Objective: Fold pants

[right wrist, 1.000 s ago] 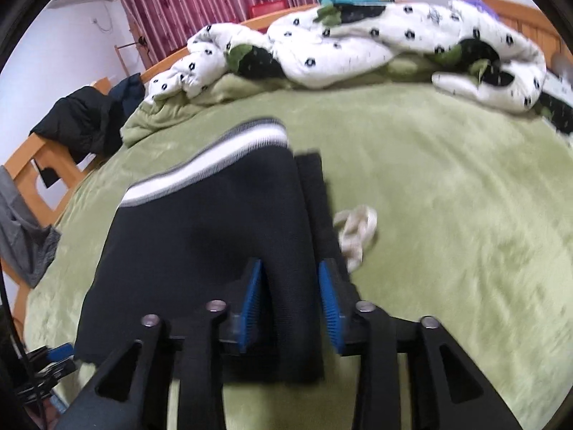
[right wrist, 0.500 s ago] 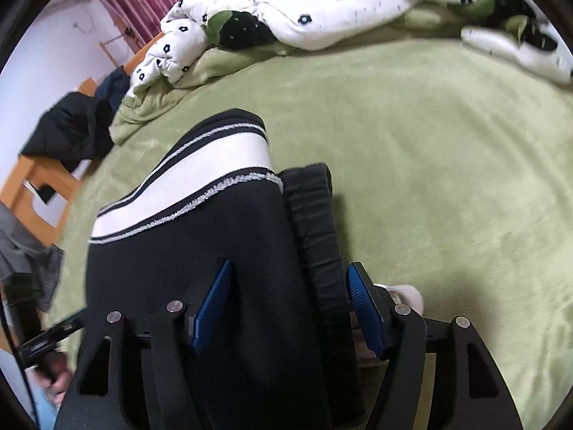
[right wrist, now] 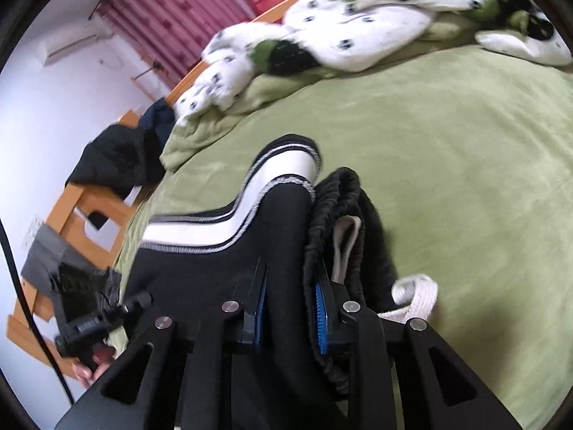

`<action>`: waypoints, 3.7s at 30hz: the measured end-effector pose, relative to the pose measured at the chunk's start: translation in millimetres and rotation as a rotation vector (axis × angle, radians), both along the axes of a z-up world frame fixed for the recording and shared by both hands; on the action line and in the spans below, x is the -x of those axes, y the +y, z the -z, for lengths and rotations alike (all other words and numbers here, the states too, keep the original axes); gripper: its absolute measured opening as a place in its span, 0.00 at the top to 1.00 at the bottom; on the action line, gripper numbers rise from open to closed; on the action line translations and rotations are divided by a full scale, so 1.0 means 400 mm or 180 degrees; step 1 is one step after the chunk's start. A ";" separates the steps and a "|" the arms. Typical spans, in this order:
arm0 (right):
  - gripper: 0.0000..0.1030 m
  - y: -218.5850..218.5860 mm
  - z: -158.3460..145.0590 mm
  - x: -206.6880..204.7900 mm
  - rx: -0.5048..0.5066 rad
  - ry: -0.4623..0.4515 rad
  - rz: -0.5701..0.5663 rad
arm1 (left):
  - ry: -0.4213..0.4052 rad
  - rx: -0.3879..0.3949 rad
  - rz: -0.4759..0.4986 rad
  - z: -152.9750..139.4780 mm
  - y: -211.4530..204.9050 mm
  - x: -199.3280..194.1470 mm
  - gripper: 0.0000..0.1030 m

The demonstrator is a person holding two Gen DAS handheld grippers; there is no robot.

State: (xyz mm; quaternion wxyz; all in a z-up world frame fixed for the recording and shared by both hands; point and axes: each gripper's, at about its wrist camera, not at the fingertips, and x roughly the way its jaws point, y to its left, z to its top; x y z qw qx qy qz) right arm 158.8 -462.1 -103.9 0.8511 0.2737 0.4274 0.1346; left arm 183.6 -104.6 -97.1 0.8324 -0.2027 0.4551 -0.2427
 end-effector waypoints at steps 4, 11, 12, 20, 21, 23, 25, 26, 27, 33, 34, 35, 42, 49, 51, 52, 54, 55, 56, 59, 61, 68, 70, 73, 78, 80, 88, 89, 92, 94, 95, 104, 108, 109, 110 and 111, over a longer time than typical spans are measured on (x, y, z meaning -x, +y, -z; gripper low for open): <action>0.80 0.163 -0.006 -0.017 -0.0300 0.0059 -0.0341 | 0.0123 -0.0357 -0.0144 -0.052 0.187 -0.012 0.82; 0.71 0.299 0.119 -0.033 0.0430 0.0193 -0.0479 | 0.0350 -0.0884 -0.0287 0.106 0.281 0.010 0.61; 0.68 0.280 0.129 -0.034 0.0256 0.0257 -0.0422 | 0.0378 -0.0866 -0.0341 0.117 0.286 0.011 0.50; 0.62 0.335 -0.020 -0.049 0.0807 -0.0269 -0.0182 | -0.0007 -0.0873 -0.0561 0.043 0.327 0.037 0.37; 0.61 0.341 -0.021 -0.072 0.0844 -0.0266 -0.0166 | -0.0004 -0.0867 -0.0575 0.043 0.331 0.034 0.37; 0.61 0.351 0.008 -0.121 0.0924 -0.0116 -0.0149 | 0.0050 -0.0832 -0.0592 0.050 0.341 0.027 0.37; 0.65 0.365 0.058 -0.149 0.0906 0.0028 -0.0188 | 0.0064 -0.0818 -0.0631 0.053 0.347 0.026 0.37; 0.68 0.371 0.061 -0.143 0.0960 -0.0035 -0.0191 | 0.0044 -0.0822 -0.0633 0.052 0.347 0.027 0.37; 0.83 0.365 0.047 -0.131 0.0923 -0.0130 -0.0211 | 0.0015 -0.0839 -0.0633 0.049 0.347 0.032 0.37; 0.84 0.312 0.059 -0.105 0.0997 -0.0037 -0.0081 | -0.0321 -0.0846 -0.0561 0.001 0.313 0.061 0.37; 0.82 0.310 0.079 -0.109 0.0987 -0.0007 -0.0063 | -0.0321 -0.0830 -0.0528 -0.002 0.303 0.058 0.37; 0.76 0.296 0.072 -0.108 0.0924 -0.0041 0.0018 | -0.0317 -0.0835 -0.0496 -0.004 0.293 0.056 0.37; 0.69 0.370 -0.081 -0.084 0.1022 -0.0607 -0.0171 | -0.0604 -0.0942 -0.0302 -0.048 0.190 -0.032 0.37; 0.72 0.434 0.069 -0.164 0.1501 -0.0417 -0.0310 | -0.0483 -0.1569 -0.0216 0.092 0.110 -0.128 0.42; 0.73 0.430 0.067 -0.171 0.1494 -0.0390 -0.0302 | -0.0503 -0.1525 -0.0218 0.086 0.115 -0.130 0.42; 0.73 0.433 0.069 -0.171 0.1543 -0.0427 -0.0306 | -0.0485 -0.1487 -0.0228 0.085 0.119 -0.131 0.42; 0.73 0.422 0.071 -0.173 0.1514 -0.0419 -0.0306 | -0.0488 -0.1434 -0.0241 0.088 0.126 -0.128 0.42; 0.73 0.415 0.071 -0.176 0.1468 -0.0415 -0.0304 | -0.0503 -0.1426 -0.0252 0.088 0.125 -0.126 0.42; 0.73 0.419 0.076 -0.170 0.1442 -0.0418 -0.0305 | -0.0517 -0.1427 -0.0257 0.087 0.125 -0.123 0.42; 0.73 0.426 0.073 -0.161 0.1465 -0.0434 -0.0295 | -0.0470 -0.1464 -0.0226 0.082 0.117 -0.112 0.43; 0.73 0.426 0.058 -0.138 0.1515 -0.0420 -0.0293 | -0.0405 -0.1426 -0.0157 0.067 0.119 -0.080 0.43; 0.72 0.379 0.031 0.057 0.1244 -0.0259 -0.0357 | -0.0243 -0.1118 0.0263 0.050 0.149 0.151 0.43; 0.72 0.382 0.029 0.124 0.1413 -0.0305 -0.0391 | -0.0223 -0.1242 0.0300 0.075 0.151 0.233 0.43; 0.72 0.374 0.056 0.214 0.1437 -0.0167 -0.0398 | -0.0412 -0.1562 0.0213 0.077 0.154 0.334 0.43; 0.72 0.373 0.072 0.323 0.1526 -0.0087 -0.0443 | -0.0162 -0.1393 0.0042 0.084 0.224 0.409 0.42; 0.72 0.368 0.070 0.350 0.1493 -0.0080 -0.0412 | 0.0092 -0.1329 0.0041 0.118 0.254 0.424 0.45; 0.72 0.346 0.043 0.366 0.1349 -0.0132 -0.0315 | -0.0256 -0.1803 -0.0058 0.121 0.245 0.494 0.56; 0.72 0.346 0.044 0.362 0.1317 -0.0120 -0.0313 | -0.0316 -0.1927 -0.0060 0.124 0.232 0.490 0.63; 0.72 0.357 0.051 0.350 0.1381 -0.0094 -0.0311 | -0.0491 -0.2017 -0.0059 0.121 0.204 0.471 0.92; 0.72 0.361 0.054 0.347 0.1406 -0.0073 -0.0309 | -0.0668 -0.1861 -0.0239 0.083 0.215 0.473 0.92; 0.72 0.360 0.052 0.348 0.1388 -0.0089 -0.0282 | -0.0722 -0.1763 -0.0288 0.071 0.226 0.481 0.92; 0.69 0.377 0.061 0.350 0.1586 -0.0121 -0.0357 | -0.0309 -0.1461 -0.0392 0.087 0.305 0.515 0.90; 0.65 0.378 0.023 0.337 0.1516 -0.0434 -0.0242 | -0.0608 -0.1192 -0.0476 0.015 0.303 0.491 0.63; 0.64 0.386 0.020 0.322 0.1545 -0.0479 -0.0238 | -0.0609 -0.1204 -0.0426 0.001 0.277 0.452 0.61; 0.64 0.393 0.021 0.305 0.1569 -0.0492 -0.0255 | -0.0603 -0.1203 -0.0353 -0.004 0.257 0.422 0.61; 0.64 0.403 0.031 0.286 0.1586 -0.0461 -0.0297 | -0.0606 -0.1207 -0.0296 -0.003 0.238 0.401 0.61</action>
